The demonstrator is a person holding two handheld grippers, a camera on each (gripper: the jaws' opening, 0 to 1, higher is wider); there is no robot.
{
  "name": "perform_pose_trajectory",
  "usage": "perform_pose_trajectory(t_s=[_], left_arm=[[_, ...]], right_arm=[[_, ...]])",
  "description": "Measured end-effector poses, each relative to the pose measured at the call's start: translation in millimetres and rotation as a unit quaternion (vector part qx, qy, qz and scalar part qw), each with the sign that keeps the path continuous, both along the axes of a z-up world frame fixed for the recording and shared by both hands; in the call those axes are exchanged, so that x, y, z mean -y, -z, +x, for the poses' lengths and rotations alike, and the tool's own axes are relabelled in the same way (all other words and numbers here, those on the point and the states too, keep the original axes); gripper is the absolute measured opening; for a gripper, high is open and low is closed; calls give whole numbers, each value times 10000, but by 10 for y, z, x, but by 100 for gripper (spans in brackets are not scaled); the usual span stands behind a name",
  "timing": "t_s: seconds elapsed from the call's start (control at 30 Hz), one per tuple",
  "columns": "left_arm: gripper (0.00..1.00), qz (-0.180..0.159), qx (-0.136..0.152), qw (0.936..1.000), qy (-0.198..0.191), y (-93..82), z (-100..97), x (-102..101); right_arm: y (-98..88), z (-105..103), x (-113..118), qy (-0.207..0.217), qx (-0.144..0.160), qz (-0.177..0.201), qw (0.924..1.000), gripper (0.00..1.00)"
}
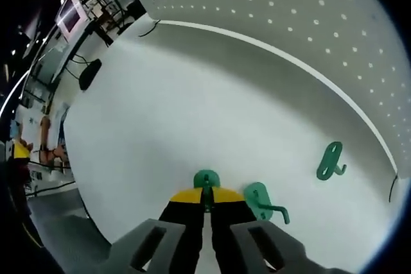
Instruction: Insert the hook assembly into the mounting plate slot until the hook locks in place.
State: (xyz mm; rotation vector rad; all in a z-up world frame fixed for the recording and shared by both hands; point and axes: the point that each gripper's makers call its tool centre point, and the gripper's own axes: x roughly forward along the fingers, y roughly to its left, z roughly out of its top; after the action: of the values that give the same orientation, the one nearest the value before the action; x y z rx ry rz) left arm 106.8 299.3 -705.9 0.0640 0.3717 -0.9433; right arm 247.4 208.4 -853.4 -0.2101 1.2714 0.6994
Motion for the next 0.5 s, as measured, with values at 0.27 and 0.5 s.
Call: perform_pose_trajectory(t_s=[0.27, 0.5], left_arm=[[71, 2, 9, 10000, 9, -6, -4, 7], [71, -8, 8, 10000, 2, -4, -7, 10]], right_arm=[[-8, 6, 10, 56, 44, 49, 10000, 1], [-77, 30, 3, 189, 221, 212, 9994, 1]])
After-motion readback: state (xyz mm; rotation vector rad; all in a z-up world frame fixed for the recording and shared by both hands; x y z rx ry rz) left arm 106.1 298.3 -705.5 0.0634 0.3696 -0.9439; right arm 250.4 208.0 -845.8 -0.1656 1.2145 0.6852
